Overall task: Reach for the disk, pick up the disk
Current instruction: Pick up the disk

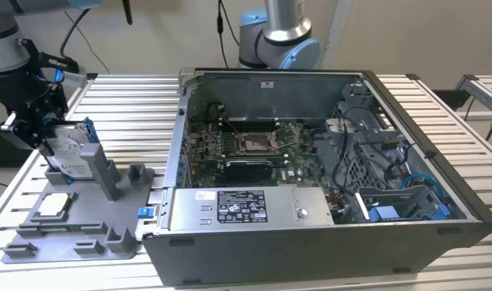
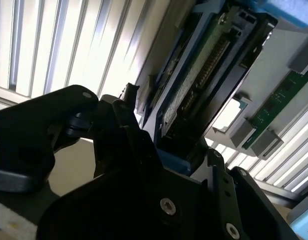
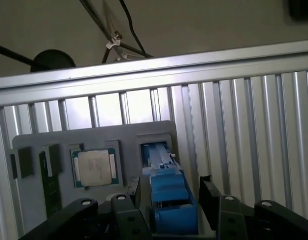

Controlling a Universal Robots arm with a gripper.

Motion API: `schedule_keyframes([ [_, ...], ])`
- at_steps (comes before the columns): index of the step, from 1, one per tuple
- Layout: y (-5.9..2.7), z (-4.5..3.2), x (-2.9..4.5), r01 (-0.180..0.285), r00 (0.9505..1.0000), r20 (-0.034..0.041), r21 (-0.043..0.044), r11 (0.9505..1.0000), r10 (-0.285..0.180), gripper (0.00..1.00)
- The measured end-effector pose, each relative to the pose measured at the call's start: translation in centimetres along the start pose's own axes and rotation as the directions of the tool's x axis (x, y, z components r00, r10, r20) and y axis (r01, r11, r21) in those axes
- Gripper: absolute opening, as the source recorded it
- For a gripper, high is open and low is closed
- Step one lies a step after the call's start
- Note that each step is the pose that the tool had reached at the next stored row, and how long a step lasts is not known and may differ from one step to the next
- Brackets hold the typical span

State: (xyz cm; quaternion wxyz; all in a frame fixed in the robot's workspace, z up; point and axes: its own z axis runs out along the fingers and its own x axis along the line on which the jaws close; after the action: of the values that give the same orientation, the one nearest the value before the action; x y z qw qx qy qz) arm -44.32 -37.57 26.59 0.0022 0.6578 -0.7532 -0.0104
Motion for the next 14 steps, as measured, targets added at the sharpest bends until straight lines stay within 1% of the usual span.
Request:
schedule_keyframes([
  [1,0.00,0.00,0.00,0.000,1.0000,0.0001,0.0001,1.0000,0.000,0.00],
  [14,0.00,-0.01,0.01,0.001,1.0000,0.0000,-0.0001,1.0000,-0.001,0.00],
])
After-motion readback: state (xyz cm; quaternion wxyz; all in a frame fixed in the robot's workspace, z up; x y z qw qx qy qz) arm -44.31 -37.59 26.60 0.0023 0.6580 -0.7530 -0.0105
